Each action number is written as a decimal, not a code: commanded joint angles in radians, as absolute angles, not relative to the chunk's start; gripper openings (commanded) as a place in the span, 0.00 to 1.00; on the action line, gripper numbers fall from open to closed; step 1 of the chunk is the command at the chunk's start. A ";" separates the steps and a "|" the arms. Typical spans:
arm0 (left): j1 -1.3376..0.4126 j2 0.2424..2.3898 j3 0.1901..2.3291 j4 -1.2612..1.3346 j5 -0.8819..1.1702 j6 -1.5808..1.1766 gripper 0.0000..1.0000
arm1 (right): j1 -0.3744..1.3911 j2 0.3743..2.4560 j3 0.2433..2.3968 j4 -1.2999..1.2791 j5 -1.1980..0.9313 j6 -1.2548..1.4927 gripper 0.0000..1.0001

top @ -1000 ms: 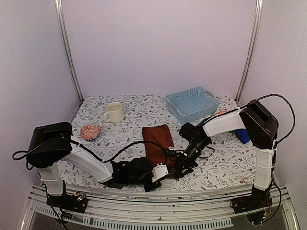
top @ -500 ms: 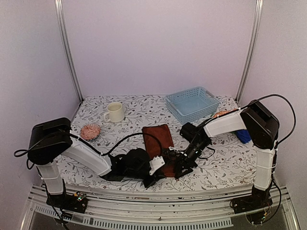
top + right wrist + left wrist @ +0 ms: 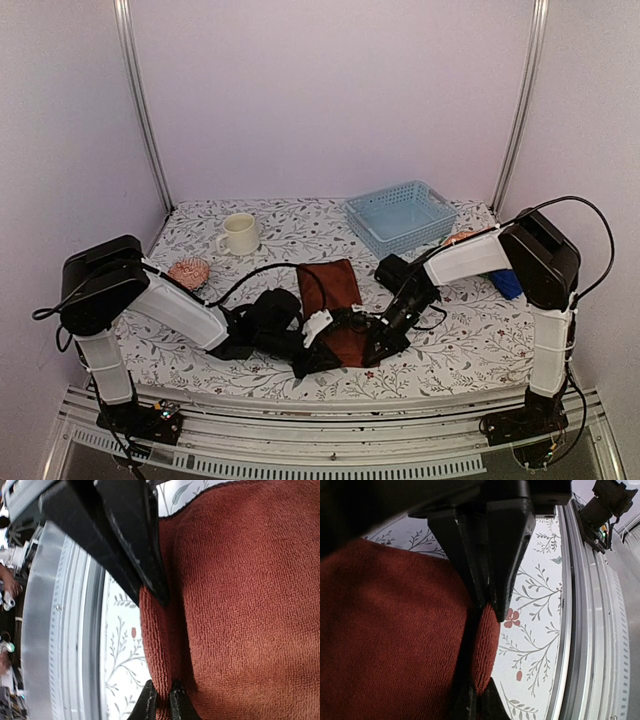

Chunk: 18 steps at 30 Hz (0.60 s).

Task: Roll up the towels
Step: Roll the towel at the center of the board.

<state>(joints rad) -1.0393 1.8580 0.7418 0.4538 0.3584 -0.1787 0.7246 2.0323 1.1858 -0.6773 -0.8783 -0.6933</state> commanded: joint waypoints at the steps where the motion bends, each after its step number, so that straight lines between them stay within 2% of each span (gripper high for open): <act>1: -0.984 1.853 0.756 0.428 0.511 -0.246 0.00 | 0.691 2.098 1.229 -0.755 -0.922 -0.700 0.08; 9: -0.893 1.939 0.794 0.418 0.790 -0.352 0.00 | 0.663 2.233 1.346 -0.946 -1.009 -0.757 0.06; 18: -0.857 2.059 0.854 0.387 0.886 -0.441 0.00 | 0.656 2.287 1.419 -0.982 -0.948 -0.641 0.10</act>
<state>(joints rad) -0.8738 2.0094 0.8253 0.4419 0.8116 -0.3805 0.6682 2.2498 1.3964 -0.9504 -1.0225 -0.6937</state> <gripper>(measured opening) 0.010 0.085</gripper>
